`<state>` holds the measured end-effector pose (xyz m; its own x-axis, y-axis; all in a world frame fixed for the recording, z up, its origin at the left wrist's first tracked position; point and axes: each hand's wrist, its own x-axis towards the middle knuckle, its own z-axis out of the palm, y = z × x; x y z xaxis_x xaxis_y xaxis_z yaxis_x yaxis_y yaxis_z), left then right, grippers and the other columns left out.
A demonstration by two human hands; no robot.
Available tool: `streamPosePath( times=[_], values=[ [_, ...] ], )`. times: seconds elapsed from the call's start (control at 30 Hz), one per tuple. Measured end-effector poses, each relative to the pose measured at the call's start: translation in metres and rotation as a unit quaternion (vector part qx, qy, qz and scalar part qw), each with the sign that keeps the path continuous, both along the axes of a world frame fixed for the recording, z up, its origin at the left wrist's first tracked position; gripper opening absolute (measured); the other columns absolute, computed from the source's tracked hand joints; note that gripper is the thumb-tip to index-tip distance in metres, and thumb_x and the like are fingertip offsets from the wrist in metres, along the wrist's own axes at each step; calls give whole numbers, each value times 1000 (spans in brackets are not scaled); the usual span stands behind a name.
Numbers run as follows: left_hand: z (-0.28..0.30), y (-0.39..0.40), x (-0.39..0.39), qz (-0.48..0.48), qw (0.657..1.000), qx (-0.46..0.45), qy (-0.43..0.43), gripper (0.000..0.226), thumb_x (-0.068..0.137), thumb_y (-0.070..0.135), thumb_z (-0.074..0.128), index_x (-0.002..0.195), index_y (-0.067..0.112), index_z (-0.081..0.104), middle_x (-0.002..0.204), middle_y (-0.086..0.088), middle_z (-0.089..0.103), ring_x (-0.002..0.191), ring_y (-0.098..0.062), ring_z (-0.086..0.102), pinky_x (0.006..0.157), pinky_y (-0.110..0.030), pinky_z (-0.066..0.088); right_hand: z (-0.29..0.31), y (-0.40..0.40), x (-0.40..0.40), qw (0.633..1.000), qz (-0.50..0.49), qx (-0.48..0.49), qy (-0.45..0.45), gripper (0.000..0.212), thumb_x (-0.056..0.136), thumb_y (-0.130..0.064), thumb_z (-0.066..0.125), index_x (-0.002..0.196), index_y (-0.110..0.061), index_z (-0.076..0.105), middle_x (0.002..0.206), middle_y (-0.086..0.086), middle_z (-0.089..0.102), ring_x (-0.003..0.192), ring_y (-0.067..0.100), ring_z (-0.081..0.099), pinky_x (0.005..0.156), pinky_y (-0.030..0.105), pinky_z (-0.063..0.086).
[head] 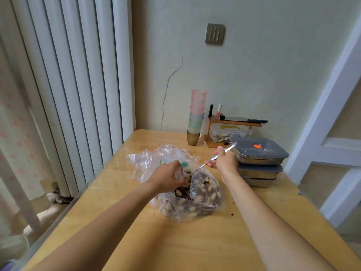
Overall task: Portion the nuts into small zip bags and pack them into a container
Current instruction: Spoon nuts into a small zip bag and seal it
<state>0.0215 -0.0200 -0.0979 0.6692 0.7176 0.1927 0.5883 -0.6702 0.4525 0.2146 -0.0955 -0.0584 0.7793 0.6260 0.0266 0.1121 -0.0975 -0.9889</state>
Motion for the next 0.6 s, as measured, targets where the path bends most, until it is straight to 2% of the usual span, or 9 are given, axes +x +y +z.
streamPosePath(
  times=[0.13,0.27,0.37,0.47,0.6],
  values=[
    [-2,-3,2,5,999,29,-18,46,91,46,68,123,17,52,116,-1,65,99,-22,61,77,-34,48,-2,-1,-3,1000,-4,-2,0,37,112,-30,36,91,-8,58,62,14,73,53,21,70,58,27,56],
    [-3,4,-3,46,996,47,-56,44,88,46,71,115,16,54,113,-1,60,101,-22,60,82,-39,52,5,-3,1,999,-43,-1,-31,38,111,-28,33,87,-11,58,64,16,73,50,20,66,56,26,54],
    [-2,8,-5,82,996,35,-15,52,85,48,74,119,14,53,112,-2,63,99,-23,60,79,-37,52,12,-3,6,995,-71,-5,-68,42,112,-30,31,83,-12,56,60,14,70,46,18,61,57,26,49],
    [-4,10,-4,96,994,29,47,55,85,46,75,122,13,51,113,-3,66,98,-24,62,76,-34,50,14,-3,8,994,-78,-4,-80,43,112,-32,31,85,-13,58,59,14,70,50,19,62,62,29,52],
    [-9,12,5,101,991,28,84,54,83,46,77,120,15,52,111,-1,68,102,-23,63,89,-38,43,15,-2,5,993,-69,-5,-97,43,112,-32,29,93,-11,61,60,13,70,50,17,60,55,26,45]
  ],
)
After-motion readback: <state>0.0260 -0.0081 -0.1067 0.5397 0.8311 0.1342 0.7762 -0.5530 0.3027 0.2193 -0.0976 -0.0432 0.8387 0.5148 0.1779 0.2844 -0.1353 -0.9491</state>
